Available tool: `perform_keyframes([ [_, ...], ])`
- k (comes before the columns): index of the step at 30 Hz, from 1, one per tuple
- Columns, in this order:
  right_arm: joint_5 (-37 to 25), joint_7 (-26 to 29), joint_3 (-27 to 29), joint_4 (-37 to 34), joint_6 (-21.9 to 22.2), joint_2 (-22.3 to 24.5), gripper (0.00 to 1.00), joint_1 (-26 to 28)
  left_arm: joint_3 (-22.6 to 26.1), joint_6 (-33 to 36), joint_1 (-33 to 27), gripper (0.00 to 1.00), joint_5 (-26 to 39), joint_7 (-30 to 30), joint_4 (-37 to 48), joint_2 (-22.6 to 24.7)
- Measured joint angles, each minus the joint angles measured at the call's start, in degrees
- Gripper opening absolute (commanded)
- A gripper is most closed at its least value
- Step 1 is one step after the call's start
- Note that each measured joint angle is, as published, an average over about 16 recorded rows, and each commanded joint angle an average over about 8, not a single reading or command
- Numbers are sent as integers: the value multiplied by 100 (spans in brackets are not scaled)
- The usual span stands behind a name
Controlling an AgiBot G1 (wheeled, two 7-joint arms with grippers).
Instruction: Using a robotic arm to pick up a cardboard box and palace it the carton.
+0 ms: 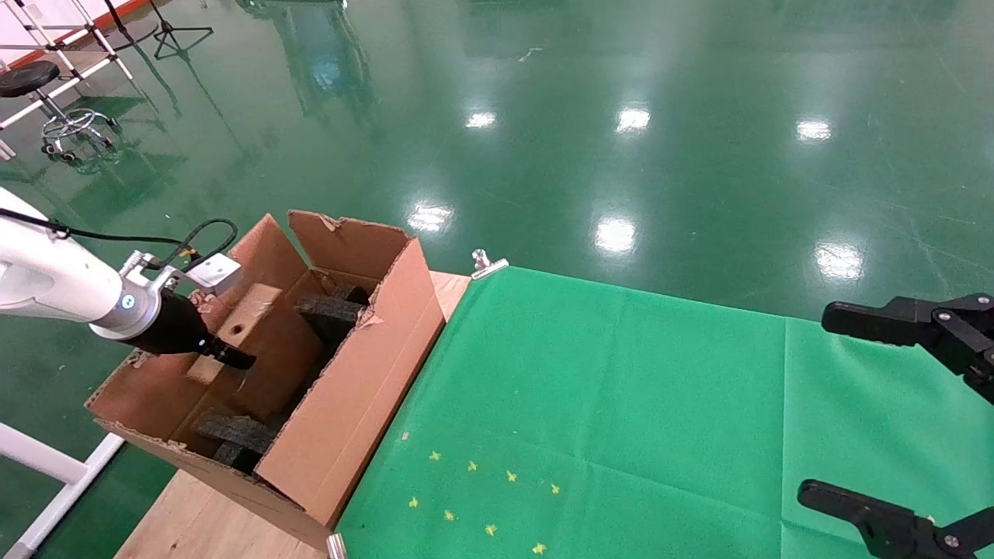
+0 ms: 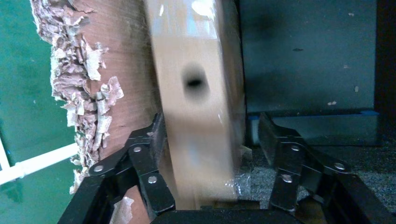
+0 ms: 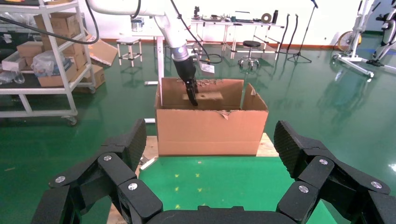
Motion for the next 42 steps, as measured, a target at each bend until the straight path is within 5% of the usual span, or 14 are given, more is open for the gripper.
perform_keyframes([
  [25,2,-1,-1,-2,1,1,100,0,-839,1507,-898,100,-1267,714,-973,-1138],
  [42,2,-2,-2,-3,2,1,100,0,-1318,1706,-435,100,-1696,869,-1647,-1205],
])
